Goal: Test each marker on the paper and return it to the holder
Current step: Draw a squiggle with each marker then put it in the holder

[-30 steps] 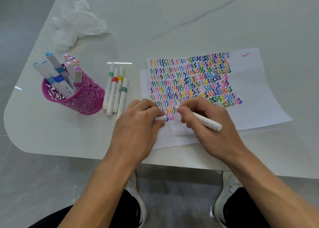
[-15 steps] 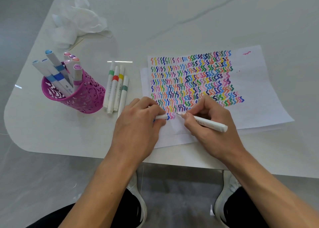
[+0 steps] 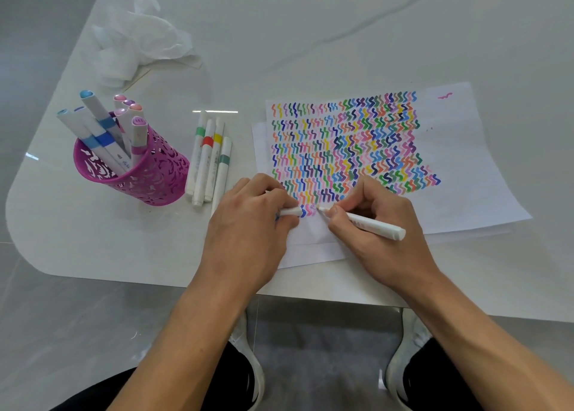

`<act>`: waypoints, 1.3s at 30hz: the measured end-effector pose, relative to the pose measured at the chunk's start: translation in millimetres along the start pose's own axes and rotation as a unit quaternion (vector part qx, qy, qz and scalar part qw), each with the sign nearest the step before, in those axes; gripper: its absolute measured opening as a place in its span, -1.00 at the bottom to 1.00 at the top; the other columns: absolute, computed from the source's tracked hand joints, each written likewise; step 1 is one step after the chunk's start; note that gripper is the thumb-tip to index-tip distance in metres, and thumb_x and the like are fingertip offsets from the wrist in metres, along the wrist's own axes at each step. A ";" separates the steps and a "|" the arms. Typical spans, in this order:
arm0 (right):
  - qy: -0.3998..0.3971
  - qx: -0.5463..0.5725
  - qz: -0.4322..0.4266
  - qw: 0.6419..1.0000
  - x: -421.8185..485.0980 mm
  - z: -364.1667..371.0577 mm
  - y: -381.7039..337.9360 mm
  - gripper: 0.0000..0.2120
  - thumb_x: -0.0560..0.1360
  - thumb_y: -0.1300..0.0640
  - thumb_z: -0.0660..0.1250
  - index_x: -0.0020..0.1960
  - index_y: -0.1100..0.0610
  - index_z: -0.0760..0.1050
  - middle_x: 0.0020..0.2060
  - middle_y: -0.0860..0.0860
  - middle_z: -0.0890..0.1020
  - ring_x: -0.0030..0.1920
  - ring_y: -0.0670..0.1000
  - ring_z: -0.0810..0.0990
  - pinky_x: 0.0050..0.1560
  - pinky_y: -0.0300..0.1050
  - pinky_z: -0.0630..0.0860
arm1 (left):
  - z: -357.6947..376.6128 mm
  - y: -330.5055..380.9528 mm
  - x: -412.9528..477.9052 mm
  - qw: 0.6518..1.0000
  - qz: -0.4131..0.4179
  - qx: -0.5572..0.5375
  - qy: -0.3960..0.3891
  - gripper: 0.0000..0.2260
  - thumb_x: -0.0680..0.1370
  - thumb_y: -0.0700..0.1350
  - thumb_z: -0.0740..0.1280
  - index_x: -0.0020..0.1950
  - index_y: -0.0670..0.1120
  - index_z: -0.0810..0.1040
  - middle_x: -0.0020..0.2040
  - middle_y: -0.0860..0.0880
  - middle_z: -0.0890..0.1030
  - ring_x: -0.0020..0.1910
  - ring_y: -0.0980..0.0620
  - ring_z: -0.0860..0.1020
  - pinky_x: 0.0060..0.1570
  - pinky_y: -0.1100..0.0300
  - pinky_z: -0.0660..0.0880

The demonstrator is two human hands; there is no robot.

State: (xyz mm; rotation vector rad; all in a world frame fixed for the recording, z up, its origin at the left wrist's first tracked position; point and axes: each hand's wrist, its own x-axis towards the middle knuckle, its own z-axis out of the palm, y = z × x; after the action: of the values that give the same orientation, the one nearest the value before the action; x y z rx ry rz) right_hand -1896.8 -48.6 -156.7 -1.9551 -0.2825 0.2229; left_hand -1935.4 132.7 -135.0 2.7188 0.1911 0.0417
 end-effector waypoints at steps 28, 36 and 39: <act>0.049 0.114 -0.026 0.992 9.4 -15.6 -6.6 -0.85 0.51 0.11 0.49 -0.02 0.03 0.52 -0.35 0.05 0.58 -0.33 0.09 0.57 -0.36 0.12 0.54 | -9.0 0.3 0.8 0.992 -0.047 -0.119 0.007 -0.87 0.56 -0.01 0.42 0.10 0.09 0.63 0.07 0.22 0.50 -0.03 0.29 0.51 -0.24 0.52 0.40; 0.045 0.232 -0.004 0.972 13.6 -17.9 -15.9 -0.90 0.50 0.07 0.40 -0.06 0.00 0.70 -0.27 0.00 0.70 -0.30 0.02 0.65 -0.31 -0.17 0.56 | -8.2 11.9 -0.7 0.961 -0.067 -0.269 -0.007 -0.85 0.64 0.03 0.27 0.16 0.11 0.60 -0.05 0.22 0.64 -0.08 0.24 0.58 -0.18 0.43 0.48; 0.041 0.258 0.001 0.965 15.3 -19.1 -16.1 -0.88 0.52 0.16 0.36 -0.06 0.03 0.68 -0.30 0.02 0.68 -0.32 0.05 0.64 -0.34 -0.13 0.57 | -9.5 13.4 -0.9 0.954 -0.062 -0.292 -0.017 -0.85 0.66 -0.04 0.25 0.13 0.12 0.59 -0.07 0.21 0.63 -0.09 0.24 0.59 -0.17 0.43 0.48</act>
State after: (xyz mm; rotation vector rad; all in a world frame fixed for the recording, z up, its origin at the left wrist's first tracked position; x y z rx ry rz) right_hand -1878.3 -54.7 -134.8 -1.4442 -0.1484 0.1922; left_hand -1935.1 124.2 -120.9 2.1106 0.2879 0.0118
